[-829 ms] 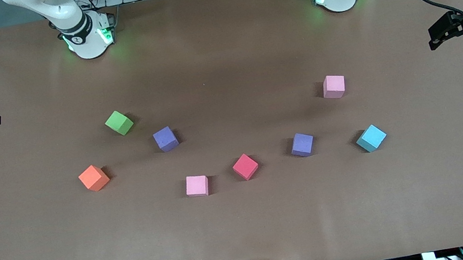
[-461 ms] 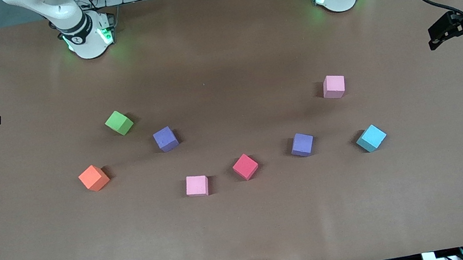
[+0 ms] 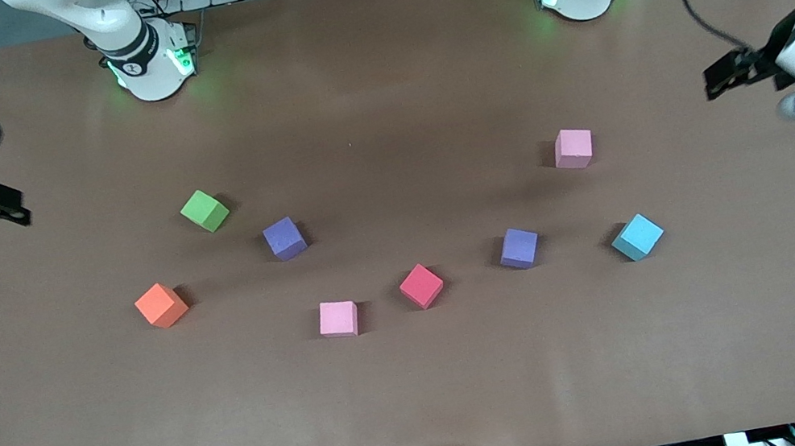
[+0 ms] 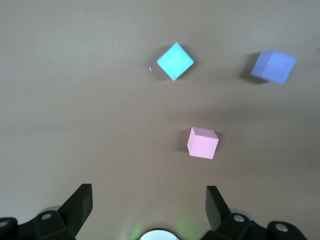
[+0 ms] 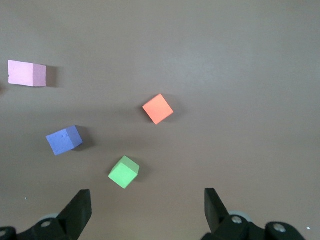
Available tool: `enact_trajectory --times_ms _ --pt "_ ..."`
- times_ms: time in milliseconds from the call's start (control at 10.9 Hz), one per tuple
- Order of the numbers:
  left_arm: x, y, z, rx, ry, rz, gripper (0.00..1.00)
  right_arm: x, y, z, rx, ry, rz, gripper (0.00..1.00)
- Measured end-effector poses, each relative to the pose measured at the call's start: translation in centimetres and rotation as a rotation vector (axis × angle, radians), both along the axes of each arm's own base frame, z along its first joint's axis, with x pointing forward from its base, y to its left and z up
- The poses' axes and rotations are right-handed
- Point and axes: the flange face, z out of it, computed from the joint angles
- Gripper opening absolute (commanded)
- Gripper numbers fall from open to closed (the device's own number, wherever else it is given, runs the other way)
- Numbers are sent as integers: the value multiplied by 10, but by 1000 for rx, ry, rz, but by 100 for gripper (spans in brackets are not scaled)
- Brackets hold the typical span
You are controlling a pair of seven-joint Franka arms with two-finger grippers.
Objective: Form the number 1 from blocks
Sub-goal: 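Reach the right gripper to the orange cube while the left gripper reaches the cyan cube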
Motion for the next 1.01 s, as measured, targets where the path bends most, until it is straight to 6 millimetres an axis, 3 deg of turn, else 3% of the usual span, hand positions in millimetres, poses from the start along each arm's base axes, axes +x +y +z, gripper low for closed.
enact_trajectory --times_ms 184,461,645,829,1013 --pt "26 -5 -56 -2 31 -2 100 29 14 -50 62 17 -8 100" --pt "61 -29 -137 -14 12 -39 100 75 20 -151 79 38 44 100" --pt "74 -37 -201 -12 34 -39 100 87 17 -195 84 58 170 100" --pt "78 -36 -254 28 71 124 100 91 -3 -234 96 90 280 100" --pt "80 -30 -279 67 74 289 100 86 -26 -269 104 117 294 100"
